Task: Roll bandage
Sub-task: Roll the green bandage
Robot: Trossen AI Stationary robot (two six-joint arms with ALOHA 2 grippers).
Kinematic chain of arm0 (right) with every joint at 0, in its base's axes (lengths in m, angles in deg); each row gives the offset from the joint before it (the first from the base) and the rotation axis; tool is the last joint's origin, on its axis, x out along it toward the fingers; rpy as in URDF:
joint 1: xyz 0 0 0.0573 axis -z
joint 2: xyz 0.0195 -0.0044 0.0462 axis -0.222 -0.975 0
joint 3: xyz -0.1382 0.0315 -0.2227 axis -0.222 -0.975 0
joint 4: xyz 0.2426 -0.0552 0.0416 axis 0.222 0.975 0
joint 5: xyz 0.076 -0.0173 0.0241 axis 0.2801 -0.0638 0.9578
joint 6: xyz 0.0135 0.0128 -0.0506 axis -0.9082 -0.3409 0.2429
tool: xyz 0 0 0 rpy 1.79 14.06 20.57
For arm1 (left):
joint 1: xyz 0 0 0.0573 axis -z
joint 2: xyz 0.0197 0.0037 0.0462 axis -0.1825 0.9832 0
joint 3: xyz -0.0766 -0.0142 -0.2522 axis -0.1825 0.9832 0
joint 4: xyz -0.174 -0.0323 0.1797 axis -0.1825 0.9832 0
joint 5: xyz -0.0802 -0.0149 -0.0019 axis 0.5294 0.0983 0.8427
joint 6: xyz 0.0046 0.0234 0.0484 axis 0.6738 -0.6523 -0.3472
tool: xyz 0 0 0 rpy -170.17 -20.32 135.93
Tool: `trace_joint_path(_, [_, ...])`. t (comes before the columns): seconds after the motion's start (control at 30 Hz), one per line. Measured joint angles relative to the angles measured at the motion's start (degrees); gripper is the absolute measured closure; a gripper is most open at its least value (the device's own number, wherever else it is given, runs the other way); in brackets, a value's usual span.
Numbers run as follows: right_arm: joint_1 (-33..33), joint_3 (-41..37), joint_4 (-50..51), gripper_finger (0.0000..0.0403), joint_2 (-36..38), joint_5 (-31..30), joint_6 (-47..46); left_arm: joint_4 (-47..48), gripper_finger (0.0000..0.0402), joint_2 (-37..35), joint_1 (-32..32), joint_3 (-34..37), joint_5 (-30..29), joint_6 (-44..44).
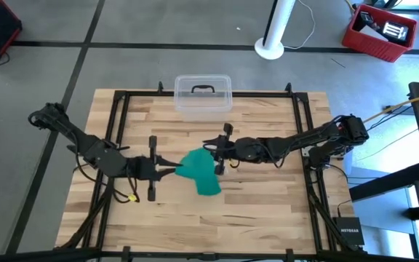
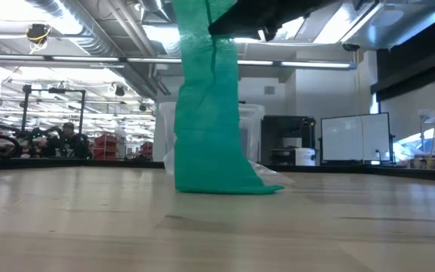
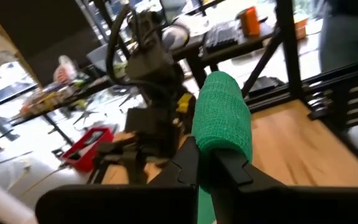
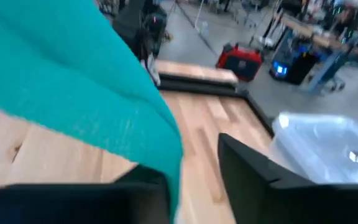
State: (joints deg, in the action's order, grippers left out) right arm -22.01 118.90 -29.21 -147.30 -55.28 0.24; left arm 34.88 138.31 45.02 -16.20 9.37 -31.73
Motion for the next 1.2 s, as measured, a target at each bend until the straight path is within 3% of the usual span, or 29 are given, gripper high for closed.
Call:
trace_joint_path(0.27, [-4.21, 0.02, 12.56, 0.0163, 3.57, 0.59, -5.59, 0.18, 0.0396, 0.00, -1.30, 0.85, -6.09, 1.12])
trace_joint_path(0.47, [-9.17, 0.01, 24.11, 0.0146, 10.86, 1.08, -10.69, -0.60, 0.0396, 0.00, -2.78, 0.87, -6.22, 1.15])
trace_joint_path(0.63, [-12.68, -1.27, 29.44, 0.0153, 14.91, 2.96, -27.62, -1.79, 0.0396, 0.00, -2.96, 0.87, -5.51, 1.15])
trace_joint_path(0.73, [-15.09, -7.04, 16.90, 0.0160, 13.96, 4.15, -41.88, -1.76, 0.0396, 0.05, -2.91, 0.87, -3.09, 1.13])
trace_joint_path(0.9, [-16.91, -21.01, -26.03, 0.0169, 5.11, 1.73, -64.34, -1.84, 0.0396, 1.61, -1.94, 0.87, -2.85, -1.07])
trace_joint_path(0.97, [-17.19, -23.19, -37.51, 0.0170, -0.99, 0.13, -70.57, -1.88, 0.0396, 2.54, -1.28, 0.87, -2.79, -2.17])
trace_joint_path(1.07, [-17.06, -21.99, -47.87, 0.0171, -9.12, 0.69, -76.41, -2.13, 0.0396, 3.80, -0.70, 0.87, -2.72, -4.33])
trace_joint_path(1.2, [-16.74, -18.69, -52.22, 0.0171, -17.40, 3.22, -84.37, -2.28, 0.0396, 4.35, -0.15, 0.89, -3.41, -6.04])
